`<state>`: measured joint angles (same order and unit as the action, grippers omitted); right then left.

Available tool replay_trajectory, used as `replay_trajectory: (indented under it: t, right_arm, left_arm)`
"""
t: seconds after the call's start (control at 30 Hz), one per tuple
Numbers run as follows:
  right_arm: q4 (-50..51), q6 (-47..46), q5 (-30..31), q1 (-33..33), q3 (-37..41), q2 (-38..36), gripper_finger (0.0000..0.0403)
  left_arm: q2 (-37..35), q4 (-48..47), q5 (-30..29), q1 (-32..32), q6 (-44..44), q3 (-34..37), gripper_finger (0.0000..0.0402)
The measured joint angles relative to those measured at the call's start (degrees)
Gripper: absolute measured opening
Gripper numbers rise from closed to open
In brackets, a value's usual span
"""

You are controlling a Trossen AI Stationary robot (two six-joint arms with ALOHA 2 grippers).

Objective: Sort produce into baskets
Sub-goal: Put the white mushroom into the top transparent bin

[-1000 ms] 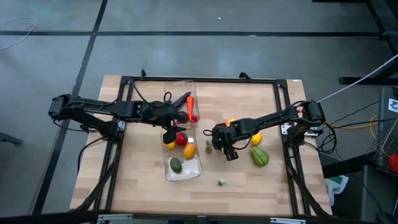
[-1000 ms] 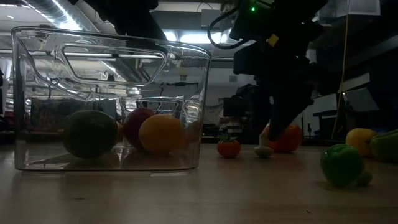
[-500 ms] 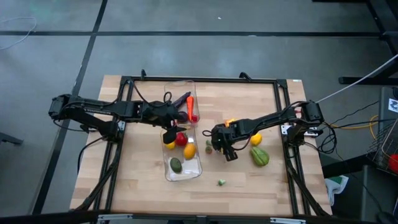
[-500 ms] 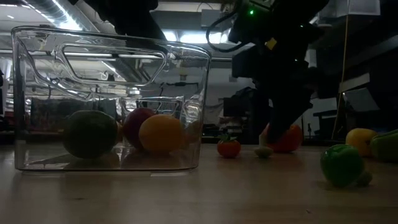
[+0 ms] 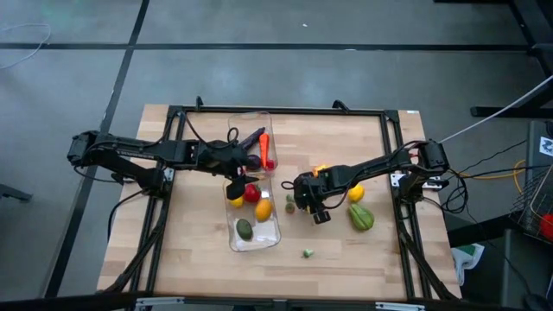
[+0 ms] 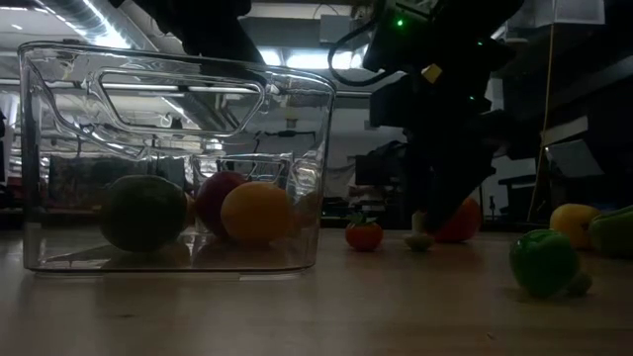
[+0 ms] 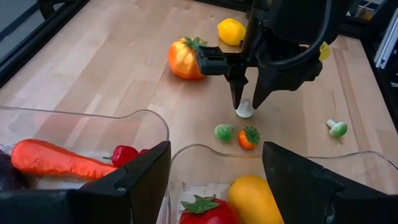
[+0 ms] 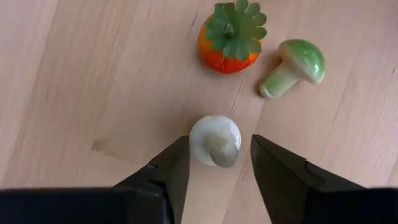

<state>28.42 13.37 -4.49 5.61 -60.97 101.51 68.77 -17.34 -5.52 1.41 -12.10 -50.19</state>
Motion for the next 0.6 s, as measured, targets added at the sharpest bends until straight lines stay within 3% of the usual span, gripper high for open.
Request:
replay_trajectory:
  t: [0.6]
  right_arm:
    - [4.43,2.29,1.29,0.0,-4.43,0.0,0.0073]
  left_arm:
    - [0.0,0.0,0.0,0.0,0.06,0.0,0.025]
